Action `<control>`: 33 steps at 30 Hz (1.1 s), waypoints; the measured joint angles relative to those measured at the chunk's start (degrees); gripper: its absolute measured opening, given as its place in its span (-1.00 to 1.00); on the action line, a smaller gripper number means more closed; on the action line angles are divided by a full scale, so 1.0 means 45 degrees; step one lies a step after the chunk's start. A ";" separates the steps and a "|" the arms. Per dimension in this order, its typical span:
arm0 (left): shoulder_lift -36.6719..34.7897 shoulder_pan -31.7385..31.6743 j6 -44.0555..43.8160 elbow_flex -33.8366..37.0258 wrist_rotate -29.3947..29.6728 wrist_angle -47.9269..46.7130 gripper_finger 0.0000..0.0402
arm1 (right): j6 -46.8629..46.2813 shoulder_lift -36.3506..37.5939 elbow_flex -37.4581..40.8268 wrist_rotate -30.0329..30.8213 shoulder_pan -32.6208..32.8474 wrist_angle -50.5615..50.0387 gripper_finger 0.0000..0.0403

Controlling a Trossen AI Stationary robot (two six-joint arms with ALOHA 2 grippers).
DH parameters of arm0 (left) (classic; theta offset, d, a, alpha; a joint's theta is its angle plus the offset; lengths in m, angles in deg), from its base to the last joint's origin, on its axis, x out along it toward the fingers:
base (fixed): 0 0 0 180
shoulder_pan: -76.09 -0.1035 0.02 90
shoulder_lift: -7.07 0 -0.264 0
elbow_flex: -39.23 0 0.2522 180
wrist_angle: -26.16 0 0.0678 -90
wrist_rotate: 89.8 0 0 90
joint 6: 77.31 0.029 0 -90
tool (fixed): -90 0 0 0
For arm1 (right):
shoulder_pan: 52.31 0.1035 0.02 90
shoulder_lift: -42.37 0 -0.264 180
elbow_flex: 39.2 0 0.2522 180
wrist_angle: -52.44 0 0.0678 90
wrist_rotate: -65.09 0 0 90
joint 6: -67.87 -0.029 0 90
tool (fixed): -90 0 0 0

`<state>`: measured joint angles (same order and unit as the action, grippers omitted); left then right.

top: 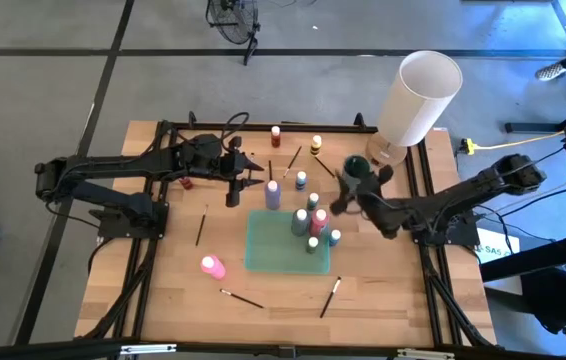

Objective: Pick & Place Paint Supplies
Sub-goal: Put the big blue paint bottle into the light green bin

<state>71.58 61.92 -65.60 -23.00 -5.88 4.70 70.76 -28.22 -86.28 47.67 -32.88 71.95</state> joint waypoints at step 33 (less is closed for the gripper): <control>0.0419 0.0886 0.2877 -0.5769 0.0879 -0.8954 -0.26 | -0.1969 0.0036 0.0000 -0.6575 0.3510 0.0212 -0.08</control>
<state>73.46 65.90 -52.65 -48.96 -1.93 -35.59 61.90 -28.06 -86.28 18.08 -17.08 72.90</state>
